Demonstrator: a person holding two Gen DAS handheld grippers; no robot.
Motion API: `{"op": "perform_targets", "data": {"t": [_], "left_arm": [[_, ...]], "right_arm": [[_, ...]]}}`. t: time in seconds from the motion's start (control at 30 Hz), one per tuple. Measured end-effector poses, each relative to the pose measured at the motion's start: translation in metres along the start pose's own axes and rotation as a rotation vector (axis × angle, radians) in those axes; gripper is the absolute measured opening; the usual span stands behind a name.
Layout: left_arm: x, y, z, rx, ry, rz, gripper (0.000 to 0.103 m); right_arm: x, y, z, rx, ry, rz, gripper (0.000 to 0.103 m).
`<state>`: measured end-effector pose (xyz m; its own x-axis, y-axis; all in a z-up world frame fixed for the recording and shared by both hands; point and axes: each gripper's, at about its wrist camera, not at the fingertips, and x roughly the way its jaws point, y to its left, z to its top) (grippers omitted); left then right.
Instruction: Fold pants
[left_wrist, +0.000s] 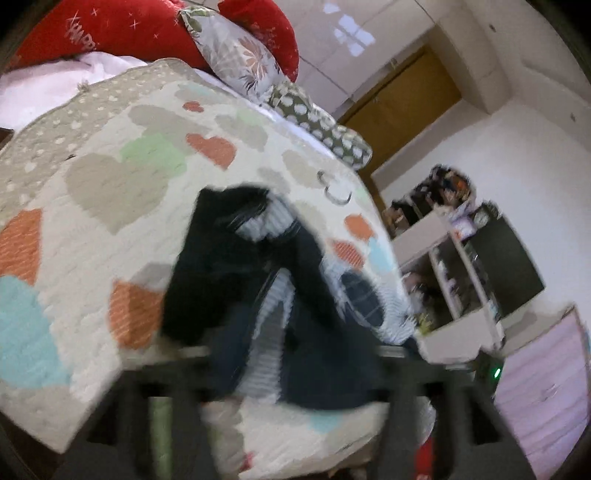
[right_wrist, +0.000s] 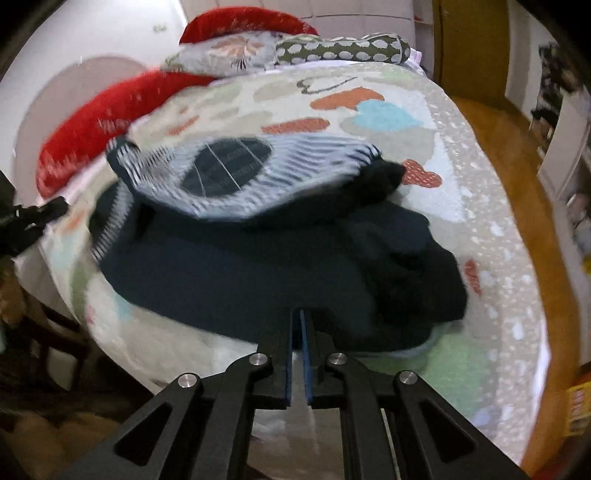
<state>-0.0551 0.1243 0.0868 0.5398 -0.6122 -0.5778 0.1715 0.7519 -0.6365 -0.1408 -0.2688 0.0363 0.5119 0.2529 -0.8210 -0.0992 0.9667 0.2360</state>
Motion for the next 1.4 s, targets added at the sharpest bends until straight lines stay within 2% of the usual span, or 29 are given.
{"op": "perform_targets", "data": {"t": [0.03, 0.07, 0.1, 0.13, 0.2, 0.27, 0.33, 0.43, 0.5, 0.53, 0.57, 0.6, 0.63, 0.73, 0.9, 1.1, 1.2, 1.27, 1.33, 1.4], "left_arm": [[0.005, -0.004, 0.005, -0.012, -0.005, -0.006, 0.072], [0.012, -0.009, 0.011, -0.017, 0.002, -0.020, 0.073], [0.022, -0.015, 0.017, -0.019, 0.021, -0.030, 0.074], [0.030, -0.020, 0.021, -0.020, 0.040, -0.029, 0.075], [0.051, -0.028, 0.028, -0.015, 0.088, -0.007, 0.075], [0.069, -0.030, 0.034, -0.022, 0.129, 0.026, 0.076], [0.085, -0.027, 0.039, -0.046, 0.170, 0.056, 0.076], [0.106, -0.017, 0.048, -0.100, 0.225, 0.105, 0.076], [0.109, -0.012, 0.052, -0.117, 0.225, 0.140, 0.072], [0.110, -0.009, 0.054, -0.125, 0.220, 0.144, 0.045], [0.111, -0.006, 0.055, -0.134, 0.228, 0.138, 0.009], [0.113, -0.004, 0.055, -0.145, 0.244, 0.125, 0.005], [0.109, -0.001, 0.054, -0.156, 0.232, 0.117, 0.005], [0.093, -0.005, 0.052, -0.125, 0.166, 0.122, 0.005], [0.055, -0.020, 0.045, -0.106, 0.083, 0.059, 0.005], [0.018, -0.016, 0.010, -0.131, 0.052, 0.004, 0.005], [0.016, 0.003, -0.017, -0.165, 0.072, 0.025, 0.005], [0.024, 0.019, -0.033, -0.192, 0.097, 0.067, 0.006], [0.036, 0.036, -0.047, -0.224, 0.129, 0.141, 0.006], [0.047, 0.050, -0.056, -0.272, 0.153, 0.145, 0.006]], "right_arm": [[0.000, 0.000, 0.002, 0.018, -0.006, 0.023, 0.023], [0.002, -0.002, 0.007, 0.067, -0.009, 0.094, 0.034], [0.004, -0.005, 0.011, 0.119, -0.010, 0.164, 0.058], [0.007, -0.010, 0.014, 0.185, -0.014, 0.247, 0.070], [0.015, -0.022, 0.022, 0.350, -0.017, 0.427, 0.071], [0.022, -0.032, 0.030, 0.460, -0.023, 0.494, 0.071], [0.028, -0.039, 0.041, 0.526, -0.033, 0.486, 0.071], [0.034, -0.046, 0.055, 0.567, -0.046, 0.411, 0.071], [0.041, -0.052, 0.061, 0.614, -0.050, 0.355, 0.071], [0.044, -0.055, 0.065, 0.629, -0.052, 0.332, 0.064], [0.046, -0.057, 0.067, 0.639, -0.053, 0.314, 0.054], [0.048, -0.058, 0.069, 0.644, -0.042, 0.283, 0.027], [0.051, -0.059, 0.071, 0.642, -0.030, 0.270, 0.010], [0.046, -0.052, 0.070, 0.611, -0.053, 0.255, 0.005], [0.016, -0.039, 0.066, 0.517, -0.118, 0.239, 0.005], [-0.013, -0.021, 0.044, 0.426, -0.152, 0.240, 0.004], [-0.016, -0.018, 0.018, 0.415, -0.136, 0.232, 0.004], [-0.010, -0.021, 0.002, 0.421, -0.110, 0.216, 0.004], [-0.001, -0.028, -0.014, 0.444, -0.084, 0.178, 0.004], [0.008, -0.037, -0.025, 0.466, -0.067, 0.133, 0.004]]}}
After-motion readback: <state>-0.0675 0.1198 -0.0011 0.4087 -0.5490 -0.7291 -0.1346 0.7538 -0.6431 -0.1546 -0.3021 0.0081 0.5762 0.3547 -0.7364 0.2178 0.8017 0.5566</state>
